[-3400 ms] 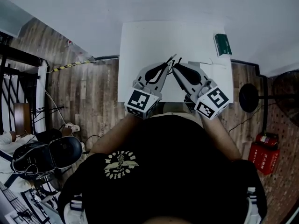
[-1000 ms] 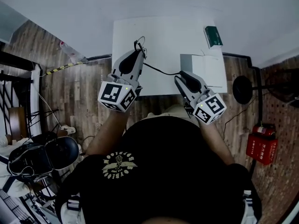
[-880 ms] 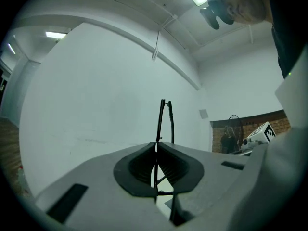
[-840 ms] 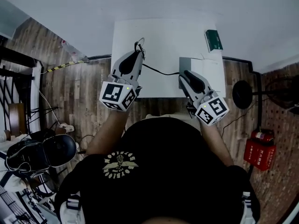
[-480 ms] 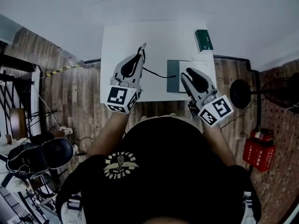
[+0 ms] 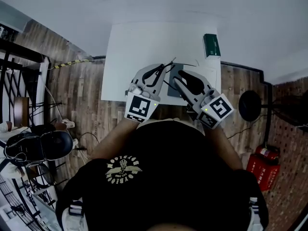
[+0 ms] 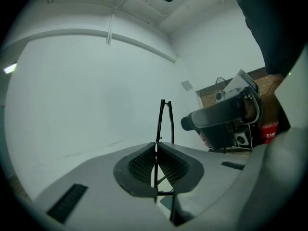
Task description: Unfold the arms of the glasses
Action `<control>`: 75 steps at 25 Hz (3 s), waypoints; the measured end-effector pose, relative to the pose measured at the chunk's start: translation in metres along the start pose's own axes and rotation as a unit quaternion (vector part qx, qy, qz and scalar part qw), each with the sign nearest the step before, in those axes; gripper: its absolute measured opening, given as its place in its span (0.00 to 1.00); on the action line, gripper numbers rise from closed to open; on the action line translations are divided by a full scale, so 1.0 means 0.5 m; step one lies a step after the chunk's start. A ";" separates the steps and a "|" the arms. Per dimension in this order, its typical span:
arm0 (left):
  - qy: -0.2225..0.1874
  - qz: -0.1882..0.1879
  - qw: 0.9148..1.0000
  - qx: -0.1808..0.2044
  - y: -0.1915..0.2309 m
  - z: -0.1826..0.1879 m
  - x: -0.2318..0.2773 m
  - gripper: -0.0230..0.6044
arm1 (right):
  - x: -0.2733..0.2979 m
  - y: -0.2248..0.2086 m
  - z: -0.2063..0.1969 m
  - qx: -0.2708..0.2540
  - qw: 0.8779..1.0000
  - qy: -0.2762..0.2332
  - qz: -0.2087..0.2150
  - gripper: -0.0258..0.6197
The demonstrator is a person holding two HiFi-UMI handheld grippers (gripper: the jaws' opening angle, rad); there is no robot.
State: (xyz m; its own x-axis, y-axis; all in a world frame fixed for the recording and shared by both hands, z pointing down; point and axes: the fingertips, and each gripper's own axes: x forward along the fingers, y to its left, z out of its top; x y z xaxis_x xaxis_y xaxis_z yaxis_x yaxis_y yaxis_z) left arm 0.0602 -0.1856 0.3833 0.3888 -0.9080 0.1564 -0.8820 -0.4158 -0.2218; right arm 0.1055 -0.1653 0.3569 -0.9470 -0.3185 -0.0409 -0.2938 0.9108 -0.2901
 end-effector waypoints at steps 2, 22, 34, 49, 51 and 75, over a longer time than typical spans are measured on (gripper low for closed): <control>0.008 0.002 1.000 0.016 -0.017 0.003 -0.002 0.07 | 0.006 0.005 0.007 0.015 1.000 -0.008 0.016 0.21; 0.044 -0.030 0.992 0.115 -0.014 -0.056 -0.050 0.07 | 0.073 0.038 -0.066 0.019 1.000 0.016 0.015 0.07; 0.032 -0.078 0.981 0.173 0.105 -0.098 -0.100 0.07 | 0.191 0.069 -0.099 -0.012 0.998 0.058 -0.033 0.07; 0.025 -0.113 0.969 0.219 0.175 -0.112 -0.121 0.07 | 0.219 0.081 -0.108 -0.020 0.994 0.086 -0.066 0.06; 0.024 -0.119 0.968 0.222 0.176 -0.117 -0.121 0.07 | 0.220 0.081 -0.114 -0.017 0.993 0.090 -0.071 0.06; 0.070 -0.155 0.932 0.320 0.175 -0.170 -0.112 0.07 | 0.200 0.060 -0.172 0.002 0.979 0.196 -0.045 0.06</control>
State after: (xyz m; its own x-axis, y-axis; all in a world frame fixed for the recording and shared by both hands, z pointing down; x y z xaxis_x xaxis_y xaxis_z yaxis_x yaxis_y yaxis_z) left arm -0.0615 -0.1666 0.4370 0.5207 -0.7420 0.4222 -0.3766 -0.6434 -0.6665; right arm -0.0090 -0.1472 0.4265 -0.8942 -0.2715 0.3559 -0.3790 0.8823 -0.2791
